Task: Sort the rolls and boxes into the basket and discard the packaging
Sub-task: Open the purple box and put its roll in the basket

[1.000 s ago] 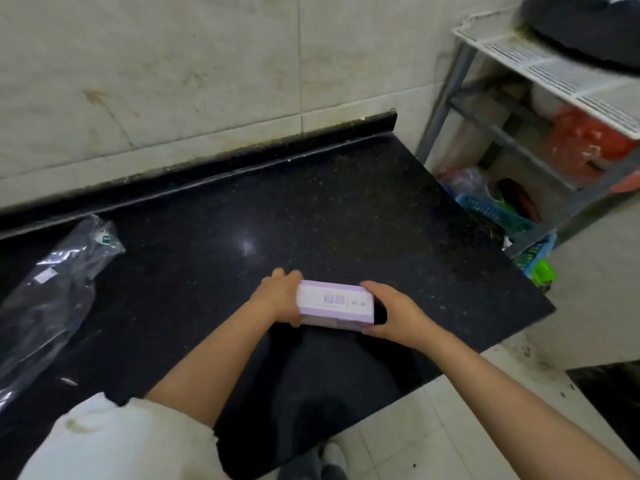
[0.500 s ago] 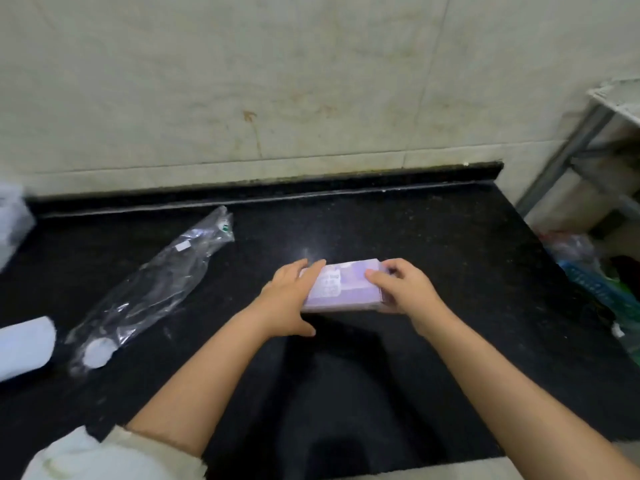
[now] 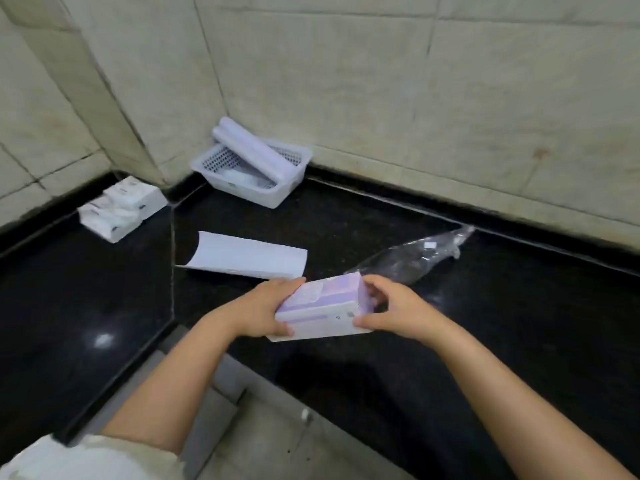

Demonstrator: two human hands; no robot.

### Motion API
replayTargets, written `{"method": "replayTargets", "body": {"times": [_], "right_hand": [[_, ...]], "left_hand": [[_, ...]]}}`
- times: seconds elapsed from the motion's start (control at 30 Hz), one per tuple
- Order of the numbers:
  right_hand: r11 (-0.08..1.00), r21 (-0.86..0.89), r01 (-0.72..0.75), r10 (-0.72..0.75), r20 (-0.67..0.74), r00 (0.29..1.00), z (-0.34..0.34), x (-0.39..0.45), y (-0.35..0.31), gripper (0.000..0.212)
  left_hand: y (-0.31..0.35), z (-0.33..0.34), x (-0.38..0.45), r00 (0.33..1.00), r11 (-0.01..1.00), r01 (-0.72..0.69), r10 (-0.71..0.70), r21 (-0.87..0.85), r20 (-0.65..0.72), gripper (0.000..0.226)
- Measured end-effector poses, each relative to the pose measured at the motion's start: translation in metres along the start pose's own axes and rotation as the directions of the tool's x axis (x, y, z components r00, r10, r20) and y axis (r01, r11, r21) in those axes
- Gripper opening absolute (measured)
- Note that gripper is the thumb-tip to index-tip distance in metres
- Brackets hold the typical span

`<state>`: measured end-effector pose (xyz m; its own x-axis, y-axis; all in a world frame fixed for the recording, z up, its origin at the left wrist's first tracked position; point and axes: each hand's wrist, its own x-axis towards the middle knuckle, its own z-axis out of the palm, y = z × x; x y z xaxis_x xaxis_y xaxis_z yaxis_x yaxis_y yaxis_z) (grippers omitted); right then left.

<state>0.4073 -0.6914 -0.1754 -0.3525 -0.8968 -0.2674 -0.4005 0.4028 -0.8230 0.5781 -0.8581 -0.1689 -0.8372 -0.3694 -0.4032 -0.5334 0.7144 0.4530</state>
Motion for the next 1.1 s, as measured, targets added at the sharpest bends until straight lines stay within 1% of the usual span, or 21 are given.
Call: {"method": "replayTargets", "body": {"times": [0.07, 0.1, 0.17, 0.2, 0.27, 0.33, 0.37, 0.43, 0.5, 0.57, 0.63, 0.7, 0.73, 0.8, 0.87, 0.93, 1.0, 1.03, 1.07, 1.1], "right_hand": [[1.000, -0.008, 0.022, -0.023, -0.072, 0.997, 0.035, 0.025, -0.032, 0.047], [0.999, 0.024, 0.023, -0.021, -0.103, 0.994, 0.054, 0.038, -0.048, 0.036], [0.986, 0.167, -0.009, 0.031, -0.132, 0.991, 0.086, 0.059, -0.075, 0.016], [0.966, 0.258, -0.038, 0.070, -0.114, 0.991, 0.104, 0.071, -0.091, 0.013], [0.911, 0.399, -0.104, 0.139, -0.059, 0.989, 0.136, 0.094, -0.119, 0.017], [0.870, 0.468, -0.157, 0.178, 0.000, 0.984, 0.165, 0.111, -0.142, 0.012], [0.862, 0.476, -0.174, 0.181, 0.031, 0.983, 0.180, 0.119, -0.153, 0.012], [0.868, 0.451, -0.209, 0.185, 0.096, 0.978, 0.208, 0.135, -0.171, 0.015], [0.893, 0.393, -0.220, 0.171, 0.158, 0.973, 0.230, 0.147, -0.185, 0.015], [0.936, 0.293, -0.198, 0.143, 0.197, 0.970, 0.251, 0.162, -0.198, 0.018], [0.962, 0.208, -0.177, 0.128, 0.229, 0.965, 0.269, 0.176, -0.210, 0.020], [0.972, 0.163, -0.171, 0.122, 0.276, 0.953, 0.281, 0.188, -0.215, 0.017], [0.971, 0.163, -0.176, 0.119, 0.310, 0.943, 0.285, 0.195, -0.218, 0.016], [0.955, 0.211, -0.210, 0.121, 0.368, 0.922, 0.291, 0.210, -0.221, 0.021], [0.913, 0.291, -0.284, 0.157, 0.393, 0.906, 0.293, 0.227, -0.222, 0.026], [0.854, 0.372, -0.363, 0.196, 0.417, 0.887, 0.294, 0.242, -0.221, 0.030], [0.823, 0.423, -0.379, 0.208, 0.397, 0.894, 0.294, 0.257, -0.217, 0.032], [0.863, 0.374, -0.340, 0.211, 0.344, 0.915, 0.294, 0.262, -0.214, 0.035], [0.937, 0.230, -0.265, 0.206, 0.250, 0.946, 0.293, 0.268, -0.210, 0.040], [0.987, 0.001, -0.160, 0.158, 0.134, 0.978, 0.290, 0.276, -0.207, 0.047]], "left_hand": [[-0.038, -0.020, -0.021, 0.997, 1.000, 0.005, -0.005, 0.003, -0.076, 0.068], [-0.057, -0.030, -0.032, 0.994, 1.000, 0.013, -0.012, 0.014, -0.108, 0.065], [-0.092, -0.049, -0.049, 0.990, 1.000, 0.010, -0.008, 0.016, -0.143, 0.067], [-0.114, -0.059, -0.060, 0.989, 1.000, 0.017, -0.016, 0.010, -0.149, 0.072], [-0.157, -0.078, -0.083, 0.984, 0.997, 0.079, -0.075, 0.021, -0.163, 0.085], [-0.194, -0.091, -0.103, 0.973, 0.990, 0.136, -0.127, 0.037, -0.194, 0.091], [-0.211, -0.095, -0.113, 0.967, 0.988, 0.152, -0.141, 0.037, -0.213, 0.090], [-0.239, -0.097, -0.129, 0.958, 0.986, 0.166, -0.154, 0.032, -0.243, 0.083], [-0.264, -0.095, -0.137, 0.958, 0.987, 0.162, -0.158, -0.002, -0.240, 0.071], [-0.290, -0.094, -0.142, 0.955, 0.979, 0.191, -0.201, -0.068, -0.217, 0.064], [-0.313, -0.091, -0.146, 0.942, 0.967, 0.224, -0.247, -0.119, -0.228, 0.057], [-0.331, -0.086, -0.146, 0.928, 0.956, 0.253, -0.282, -0.144, -0.241, 0.054], [-0.339, -0.084, -0.145, 0.923, 0.950, 0.270, -0.302, -0.157, -0.239, 0.054], [-0.356, -0.083, -0.144, 0.905, 0.929, 0.321, -0.358, -0.183, -0.230, 0.056], [-0.370, -0.084, -0.144, 0.885, 0.909, 0.371, -0.408, -0.191, -0.225, 0.054], [-0.380, -0.086, -0.140, 0.875, 0.897, 0.391, -0.431, -0.204, -0.219, 0.051], [-0.385, -0.091, -0.132, 0.867, 0.888, 0.402, -0.448, -0.223, -0.218, 0.050], [-0.386, -0.094, -0.127, 0.864, 0.883, 0.408, -0.455, -0.231, -0.216, 0.052], [-0.386, -0.097, -0.123, 0.860, 0.879, 0.414, -0.463, -0.237, -0.214, 0.053], [-0.387, -0.101, -0.116, 0.856, 0.876, 0.421, -0.469, -0.235, -0.215, 0.054]]}}
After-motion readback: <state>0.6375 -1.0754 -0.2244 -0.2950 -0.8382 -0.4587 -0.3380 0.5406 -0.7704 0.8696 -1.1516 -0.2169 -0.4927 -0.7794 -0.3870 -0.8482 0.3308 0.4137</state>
